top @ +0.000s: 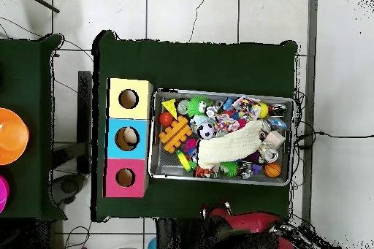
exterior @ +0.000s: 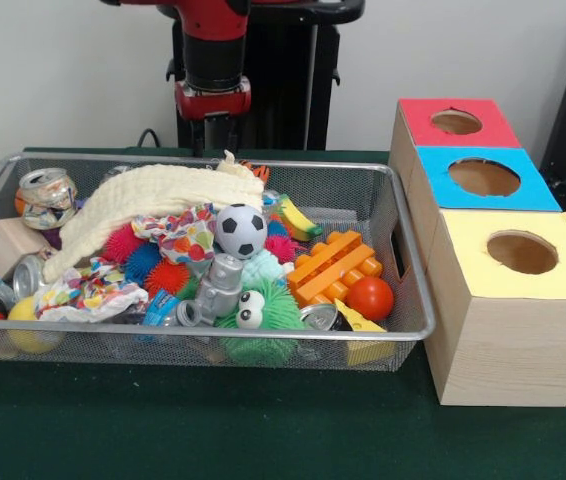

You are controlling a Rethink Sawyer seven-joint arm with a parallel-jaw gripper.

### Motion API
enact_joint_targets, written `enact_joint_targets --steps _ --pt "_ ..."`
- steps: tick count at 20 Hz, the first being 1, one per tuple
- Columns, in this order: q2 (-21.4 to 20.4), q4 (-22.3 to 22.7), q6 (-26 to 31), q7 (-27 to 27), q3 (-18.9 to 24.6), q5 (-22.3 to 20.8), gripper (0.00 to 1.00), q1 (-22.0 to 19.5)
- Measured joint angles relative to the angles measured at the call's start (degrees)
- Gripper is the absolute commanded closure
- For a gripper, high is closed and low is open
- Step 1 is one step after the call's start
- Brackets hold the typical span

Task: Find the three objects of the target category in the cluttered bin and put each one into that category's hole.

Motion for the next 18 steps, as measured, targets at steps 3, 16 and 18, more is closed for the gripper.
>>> enact_joint_targets --steps 3,16,18 --pt "-0.01 1.17 -2.95 0.42 -1.08 1.9 0.0 -0.9" --pt "0.54 6.14 -9.04 0.6 -2.49 3.88 0.0 -5.61" --pt "0.53 6.45 -9.04 0.6 -2.49 3.88 0.0 -6.23"
